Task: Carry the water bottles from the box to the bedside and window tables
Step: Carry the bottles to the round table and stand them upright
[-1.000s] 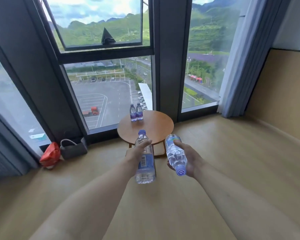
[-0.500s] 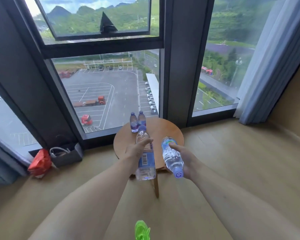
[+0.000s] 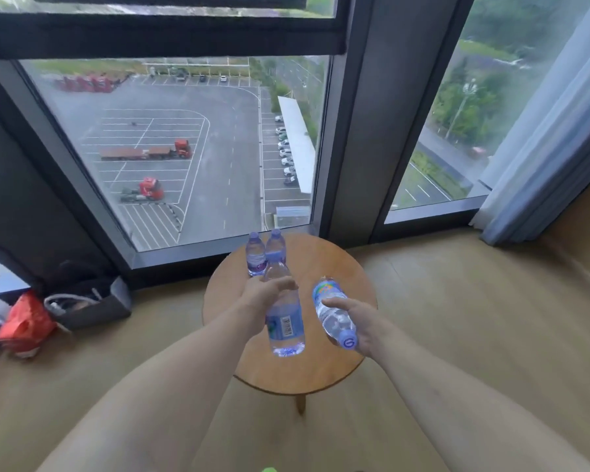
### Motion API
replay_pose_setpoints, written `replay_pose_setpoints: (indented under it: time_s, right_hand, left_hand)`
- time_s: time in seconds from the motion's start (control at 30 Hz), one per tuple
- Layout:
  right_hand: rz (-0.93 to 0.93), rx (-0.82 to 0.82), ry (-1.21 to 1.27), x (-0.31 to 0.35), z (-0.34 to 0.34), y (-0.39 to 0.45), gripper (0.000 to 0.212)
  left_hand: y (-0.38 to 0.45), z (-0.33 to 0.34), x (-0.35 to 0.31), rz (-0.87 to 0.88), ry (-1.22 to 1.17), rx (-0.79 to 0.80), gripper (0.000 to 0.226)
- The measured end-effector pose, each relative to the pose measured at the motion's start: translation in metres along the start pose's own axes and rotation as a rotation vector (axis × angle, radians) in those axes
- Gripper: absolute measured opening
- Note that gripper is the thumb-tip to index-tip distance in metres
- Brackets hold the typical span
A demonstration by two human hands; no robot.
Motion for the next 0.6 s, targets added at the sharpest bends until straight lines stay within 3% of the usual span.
replay_pose_setpoints:
  time_s: [0.2, 0.47, 0.6]
  right_hand:
    - [0.055, -0.074, -0.160, 0.045, -0.011, 0.086, 0.046]
    - [0.092, -0.056, -0.521, 0.116, -0.034, 0.203, 0.067]
    - [0.143, -0.039, -0.714, 0.133, -0.040, 0.244, 0.072]
  left_hand:
    - [0.078, -0.008, -0.009, 0.023, 0.096, -0.072, 0.027]
    - [0.170, -0.005, -0.010, -0.039, 0.161, -0.224, 0.027]
    - [0.201, -0.012, 0.007, -0.095, 0.160, -0.312, 0.037]
Point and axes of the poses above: each hand's wrist, its own y-axis towards the middle knuckle, its own z-axis out of the palm, x = y × z, the point moved 10 cm from there along y, towards the middle knuckle, and after that the axes turned 13 degrees about -y, right-handed, at the moved point
